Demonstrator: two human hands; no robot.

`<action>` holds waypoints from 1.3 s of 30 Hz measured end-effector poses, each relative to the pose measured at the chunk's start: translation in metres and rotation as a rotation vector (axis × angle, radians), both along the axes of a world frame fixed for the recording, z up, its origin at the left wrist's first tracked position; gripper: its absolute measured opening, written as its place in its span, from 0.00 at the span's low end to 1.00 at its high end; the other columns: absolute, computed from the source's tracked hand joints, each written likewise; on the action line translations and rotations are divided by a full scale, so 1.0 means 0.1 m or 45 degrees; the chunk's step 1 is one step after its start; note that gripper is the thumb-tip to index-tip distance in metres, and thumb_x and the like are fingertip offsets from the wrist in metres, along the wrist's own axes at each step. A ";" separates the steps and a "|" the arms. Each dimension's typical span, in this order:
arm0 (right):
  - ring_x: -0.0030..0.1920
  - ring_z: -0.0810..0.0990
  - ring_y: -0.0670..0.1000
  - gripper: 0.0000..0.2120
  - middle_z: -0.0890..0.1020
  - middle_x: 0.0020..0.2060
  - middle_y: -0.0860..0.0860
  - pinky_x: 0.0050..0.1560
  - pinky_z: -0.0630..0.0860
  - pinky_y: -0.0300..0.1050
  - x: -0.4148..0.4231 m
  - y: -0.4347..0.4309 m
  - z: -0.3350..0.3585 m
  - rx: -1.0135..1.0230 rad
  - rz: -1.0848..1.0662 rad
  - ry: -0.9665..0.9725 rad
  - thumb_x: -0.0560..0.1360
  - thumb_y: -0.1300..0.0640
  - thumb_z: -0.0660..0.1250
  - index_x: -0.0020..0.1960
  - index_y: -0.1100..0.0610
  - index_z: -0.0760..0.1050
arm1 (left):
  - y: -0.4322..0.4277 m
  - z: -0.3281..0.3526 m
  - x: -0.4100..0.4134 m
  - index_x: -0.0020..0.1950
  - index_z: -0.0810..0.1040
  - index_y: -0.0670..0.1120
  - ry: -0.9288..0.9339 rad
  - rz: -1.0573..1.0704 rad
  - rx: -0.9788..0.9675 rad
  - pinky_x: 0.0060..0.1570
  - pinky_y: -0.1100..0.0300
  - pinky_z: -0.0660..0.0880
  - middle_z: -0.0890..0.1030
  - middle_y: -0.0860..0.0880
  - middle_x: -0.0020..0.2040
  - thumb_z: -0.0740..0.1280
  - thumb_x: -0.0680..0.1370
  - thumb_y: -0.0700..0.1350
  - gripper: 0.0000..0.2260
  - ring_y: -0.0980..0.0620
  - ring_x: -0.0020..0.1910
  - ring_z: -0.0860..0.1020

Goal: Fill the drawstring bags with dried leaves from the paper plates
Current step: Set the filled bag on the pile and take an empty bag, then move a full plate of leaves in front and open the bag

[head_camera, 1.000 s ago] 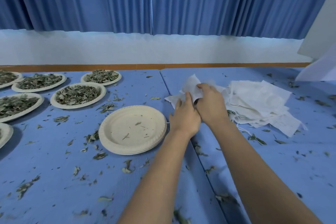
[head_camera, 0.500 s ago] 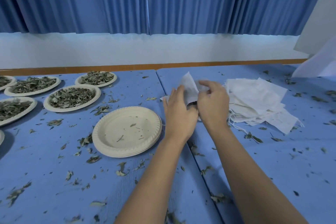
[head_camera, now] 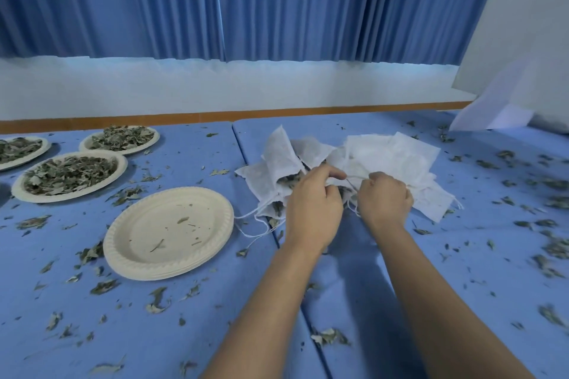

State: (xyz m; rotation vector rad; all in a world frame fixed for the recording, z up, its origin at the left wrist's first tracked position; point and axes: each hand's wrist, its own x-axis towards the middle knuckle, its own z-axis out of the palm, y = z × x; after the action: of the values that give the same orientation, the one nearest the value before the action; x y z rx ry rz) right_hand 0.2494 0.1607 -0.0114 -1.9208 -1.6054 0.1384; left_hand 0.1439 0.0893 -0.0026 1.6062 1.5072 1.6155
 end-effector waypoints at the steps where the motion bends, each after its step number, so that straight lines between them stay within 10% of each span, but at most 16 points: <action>1: 0.61 0.72 0.61 0.13 0.79 0.56 0.62 0.65 0.66 0.56 0.00 -0.01 -0.01 0.035 -0.011 0.001 0.78 0.60 0.55 0.51 0.62 0.77 | 0.01 -0.01 0.00 0.46 0.77 0.54 -0.034 0.000 -0.035 0.38 0.57 0.69 0.82 0.53 0.50 0.57 0.72 0.32 0.18 0.44 0.39 0.73; 8: 0.71 0.64 0.56 0.17 0.71 0.68 0.56 0.72 0.56 0.57 -0.03 0.06 -0.11 0.000 0.006 -0.079 0.79 0.60 0.54 0.63 0.64 0.73 | 0.00 -0.01 -0.08 0.42 0.78 0.54 -0.170 0.032 -0.118 0.46 0.71 0.71 0.79 0.61 0.43 0.56 0.75 0.32 0.18 0.62 0.47 0.76; 14: 0.49 0.69 0.37 0.11 0.74 0.57 0.54 0.49 0.64 0.24 -0.20 -0.13 0.01 0.781 0.092 0.686 0.77 0.67 0.57 0.57 0.60 0.74 | -0.02 0.04 -0.13 0.41 0.78 0.50 -0.364 -0.041 -0.151 0.53 0.54 0.77 0.81 0.54 0.44 0.55 0.74 0.30 0.18 0.58 0.43 0.80; 19: 0.49 0.72 0.32 0.12 0.73 0.46 0.47 0.53 0.66 0.27 -0.54 -0.44 0.52 1.150 0.430 0.888 0.71 0.71 0.57 0.48 0.58 0.73 | -0.16 0.14 -0.34 0.53 0.76 0.51 -0.283 -0.004 0.008 0.45 0.50 0.79 0.80 0.57 0.49 0.59 0.75 0.33 0.16 0.53 0.46 0.80; 23: 0.43 0.76 0.37 0.15 0.79 0.41 0.44 0.46 0.70 0.30 -0.94 -0.74 0.88 0.865 0.832 1.109 0.67 0.70 0.58 0.41 0.51 0.74 | -0.35 0.23 -0.72 0.72 0.62 0.55 -0.357 0.014 0.190 0.43 0.75 0.72 0.68 0.65 0.61 0.61 0.75 0.36 0.28 0.76 0.52 0.71; 27: 0.32 0.75 0.35 0.17 0.81 0.36 0.42 0.36 0.71 0.29 -1.31 -0.85 0.97 0.422 0.997 1.422 0.70 0.74 0.58 0.38 0.54 0.78 | -0.64 0.26 -1.26 0.74 0.59 0.55 -0.514 0.085 0.132 0.46 0.79 0.67 0.65 0.61 0.68 0.67 0.73 0.43 0.32 0.81 0.54 0.65; 33: 0.41 0.75 0.50 0.16 0.80 0.41 0.51 0.45 0.72 0.43 -1.84 -0.91 0.66 -0.039 0.810 1.732 0.73 0.71 0.58 0.40 0.54 0.79 | -1.01 0.16 -1.96 0.41 0.80 0.49 -0.787 0.094 -0.194 0.39 0.65 0.75 0.83 0.55 0.37 0.68 0.76 0.41 0.05 0.55 0.38 0.78; 39: 0.59 0.70 0.44 0.17 0.69 0.60 0.47 0.53 0.66 0.37 -2.04 -0.95 0.29 0.098 0.775 1.107 0.77 0.50 0.65 0.64 0.50 0.70 | -1.08 0.15 -2.18 0.53 0.78 0.50 -0.815 0.411 -0.134 0.26 0.67 0.72 0.81 0.52 0.40 0.68 0.77 0.44 0.05 0.58 0.31 0.77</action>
State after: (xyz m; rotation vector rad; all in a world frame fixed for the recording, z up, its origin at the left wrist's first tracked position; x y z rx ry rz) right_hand 0.0457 0.0652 0.0181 -0.9958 -1.4506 0.9896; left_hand -0.0740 -0.0187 0.0120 0.6943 1.4937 1.9290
